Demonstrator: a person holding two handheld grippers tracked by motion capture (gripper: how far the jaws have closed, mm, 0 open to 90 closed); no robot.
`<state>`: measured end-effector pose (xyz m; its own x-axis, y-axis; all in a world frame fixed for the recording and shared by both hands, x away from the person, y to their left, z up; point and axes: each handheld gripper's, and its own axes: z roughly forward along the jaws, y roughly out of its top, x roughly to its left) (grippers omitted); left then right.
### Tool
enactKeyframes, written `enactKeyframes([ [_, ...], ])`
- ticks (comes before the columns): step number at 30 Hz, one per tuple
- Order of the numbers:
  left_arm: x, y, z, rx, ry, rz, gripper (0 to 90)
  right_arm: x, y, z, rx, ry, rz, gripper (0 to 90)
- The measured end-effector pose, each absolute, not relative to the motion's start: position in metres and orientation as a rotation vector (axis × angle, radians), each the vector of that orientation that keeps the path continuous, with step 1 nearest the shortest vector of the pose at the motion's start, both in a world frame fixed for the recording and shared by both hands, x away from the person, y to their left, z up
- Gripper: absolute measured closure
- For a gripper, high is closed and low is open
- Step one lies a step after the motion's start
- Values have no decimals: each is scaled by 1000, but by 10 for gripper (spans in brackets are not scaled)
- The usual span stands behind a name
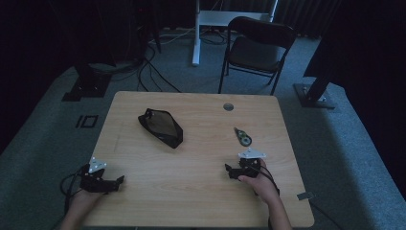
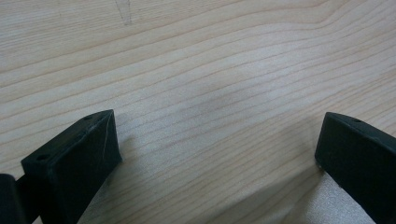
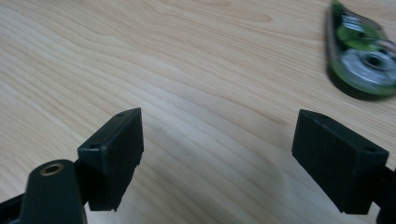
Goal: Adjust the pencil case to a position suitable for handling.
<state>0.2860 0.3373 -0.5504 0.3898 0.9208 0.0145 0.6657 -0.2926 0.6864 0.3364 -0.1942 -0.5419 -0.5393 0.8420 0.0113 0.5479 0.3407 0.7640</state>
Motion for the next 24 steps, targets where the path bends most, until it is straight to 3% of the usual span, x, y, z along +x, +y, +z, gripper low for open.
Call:
enactKeyframes([
  [24, 286, 337, -551, 2056, 1347, 552, 0, 359, -136, -538, 1144, 2269, 1166, 174],
])
